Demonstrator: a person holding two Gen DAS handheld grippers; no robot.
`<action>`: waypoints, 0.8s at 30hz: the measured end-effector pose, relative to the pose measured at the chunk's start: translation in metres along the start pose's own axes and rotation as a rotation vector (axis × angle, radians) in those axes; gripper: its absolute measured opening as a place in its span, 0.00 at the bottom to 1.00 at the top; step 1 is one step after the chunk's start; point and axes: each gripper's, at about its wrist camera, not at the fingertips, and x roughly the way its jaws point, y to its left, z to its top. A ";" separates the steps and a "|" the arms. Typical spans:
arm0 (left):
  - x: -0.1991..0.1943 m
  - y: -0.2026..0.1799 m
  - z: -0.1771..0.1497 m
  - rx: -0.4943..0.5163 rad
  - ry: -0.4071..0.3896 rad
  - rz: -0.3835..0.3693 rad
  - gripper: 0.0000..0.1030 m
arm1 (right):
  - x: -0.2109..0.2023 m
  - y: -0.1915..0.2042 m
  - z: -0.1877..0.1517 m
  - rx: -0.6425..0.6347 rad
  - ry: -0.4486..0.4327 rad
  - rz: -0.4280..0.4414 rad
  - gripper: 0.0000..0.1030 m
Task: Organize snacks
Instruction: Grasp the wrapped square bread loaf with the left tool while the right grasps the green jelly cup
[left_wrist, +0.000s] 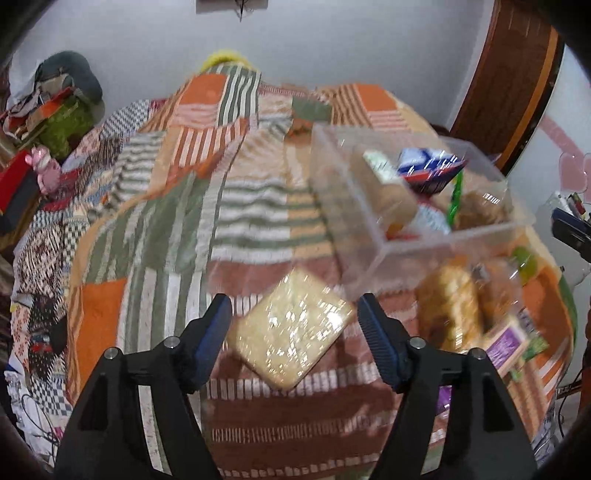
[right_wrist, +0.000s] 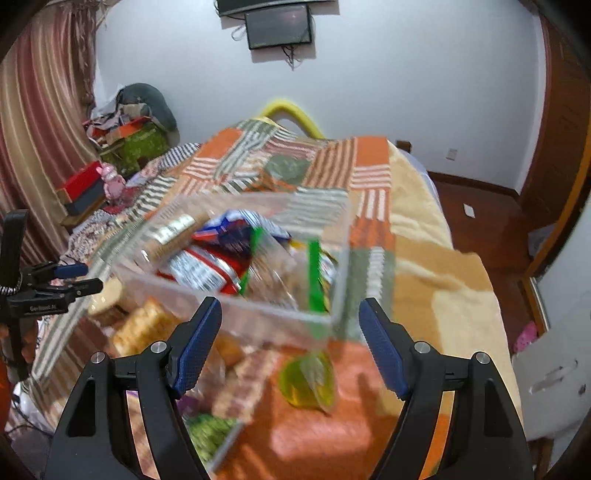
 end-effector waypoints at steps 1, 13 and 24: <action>0.005 0.002 -0.002 -0.007 0.012 -0.003 0.69 | 0.000 -0.001 -0.003 0.005 0.009 -0.001 0.72; 0.051 0.005 -0.012 -0.035 0.087 -0.005 0.88 | 0.031 -0.011 -0.033 0.041 0.126 0.006 0.72; 0.057 0.008 -0.010 -0.098 0.067 0.002 0.89 | 0.042 -0.005 -0.040 0.000 0.186 -0.002 0.49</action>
